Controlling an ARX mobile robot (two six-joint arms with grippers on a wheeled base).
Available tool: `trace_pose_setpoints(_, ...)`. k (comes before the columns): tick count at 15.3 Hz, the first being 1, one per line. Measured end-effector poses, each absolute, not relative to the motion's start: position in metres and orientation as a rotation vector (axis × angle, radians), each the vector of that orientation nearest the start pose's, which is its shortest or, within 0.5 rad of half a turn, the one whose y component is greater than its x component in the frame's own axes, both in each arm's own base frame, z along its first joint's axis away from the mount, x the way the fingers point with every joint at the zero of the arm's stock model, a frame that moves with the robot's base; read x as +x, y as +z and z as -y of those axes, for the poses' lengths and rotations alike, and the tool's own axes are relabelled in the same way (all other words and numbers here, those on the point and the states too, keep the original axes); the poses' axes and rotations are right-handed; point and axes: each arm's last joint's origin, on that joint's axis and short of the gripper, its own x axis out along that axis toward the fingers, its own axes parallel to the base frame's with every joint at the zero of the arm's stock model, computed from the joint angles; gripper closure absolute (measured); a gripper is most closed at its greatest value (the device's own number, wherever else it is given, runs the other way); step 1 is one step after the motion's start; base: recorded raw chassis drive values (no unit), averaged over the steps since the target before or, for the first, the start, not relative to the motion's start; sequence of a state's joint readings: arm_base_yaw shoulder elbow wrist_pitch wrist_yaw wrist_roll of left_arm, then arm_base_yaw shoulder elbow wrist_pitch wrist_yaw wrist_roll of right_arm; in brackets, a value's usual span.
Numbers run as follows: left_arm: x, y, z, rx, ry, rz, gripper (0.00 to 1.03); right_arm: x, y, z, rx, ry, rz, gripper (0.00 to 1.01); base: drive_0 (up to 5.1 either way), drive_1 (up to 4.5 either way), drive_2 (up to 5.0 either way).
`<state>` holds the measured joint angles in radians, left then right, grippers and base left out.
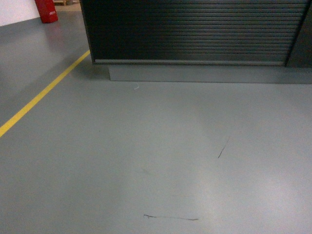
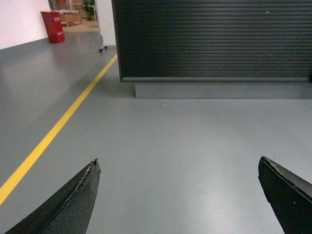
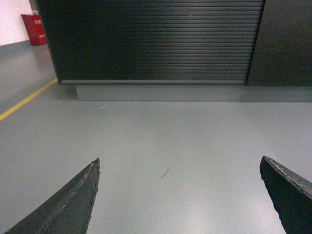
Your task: Place dark red mango on scale at checkout
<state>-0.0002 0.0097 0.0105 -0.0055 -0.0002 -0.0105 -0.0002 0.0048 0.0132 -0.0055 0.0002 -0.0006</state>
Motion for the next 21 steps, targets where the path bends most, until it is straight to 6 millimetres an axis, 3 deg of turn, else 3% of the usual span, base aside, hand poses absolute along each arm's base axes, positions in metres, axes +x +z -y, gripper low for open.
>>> trace_pose_setpoints(21, 0.0977, 0.1656, 0.0000, -0.010, 0.000, -0.007, 0.05, 0.0972, 0.1671, 0.0000, -0.001, 0.000, 0.002, 0.03, 0.0, 4.29, -4.4)
